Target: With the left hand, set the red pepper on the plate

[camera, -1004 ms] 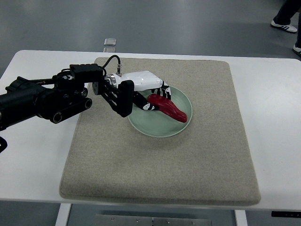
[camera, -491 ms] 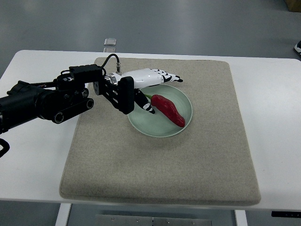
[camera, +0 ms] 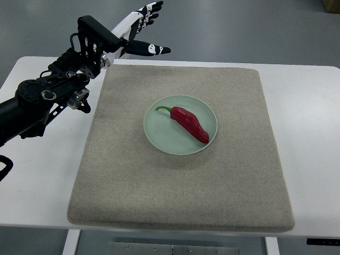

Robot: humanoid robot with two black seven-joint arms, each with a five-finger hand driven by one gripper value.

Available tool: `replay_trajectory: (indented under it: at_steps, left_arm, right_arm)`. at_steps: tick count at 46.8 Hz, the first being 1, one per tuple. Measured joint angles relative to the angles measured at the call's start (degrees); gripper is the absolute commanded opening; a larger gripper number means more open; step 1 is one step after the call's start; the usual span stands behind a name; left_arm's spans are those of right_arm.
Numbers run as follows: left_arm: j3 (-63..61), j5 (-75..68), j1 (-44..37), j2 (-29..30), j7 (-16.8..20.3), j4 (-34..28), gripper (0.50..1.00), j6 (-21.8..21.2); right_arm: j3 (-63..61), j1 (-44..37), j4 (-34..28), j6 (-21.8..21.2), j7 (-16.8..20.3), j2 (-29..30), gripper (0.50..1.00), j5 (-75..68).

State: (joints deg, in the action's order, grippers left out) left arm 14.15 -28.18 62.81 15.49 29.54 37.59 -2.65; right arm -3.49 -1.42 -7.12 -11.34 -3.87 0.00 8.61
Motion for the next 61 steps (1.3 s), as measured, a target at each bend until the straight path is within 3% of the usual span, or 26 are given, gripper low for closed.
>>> replay_trajectory:
  at_steps: [10,17,30,61]
  left_arm:
    - [0.52,13.85,-1.12,-0.70,-0.24,-9.42,0.994,-0.23]
    - [0.53,23.05,-1.68,-0.78,-0.27,-12.04,0.996,-0.95]
    - [2.62,30.12,-5.03,-0.91,-0.27,-12.59,0.996,-0.96]
    - [10.28,30.61,-8.67,-3.24,-0.27,-12.16,0.999,3.08]
  right_arm:
    - [0.04,0.03,0.00,0.00,0.00,0.00,0.932,0.00]
    - [0.05,0.02,0.00,0.00,0.00,0.00,0.932,0.00]
    - [0.02,0.02,0.00,0.00,0.02,0.00,0.932,0.00]
    - [0.02,0.01,0.00,0.00,0.00,0.00,0.932,0.00]
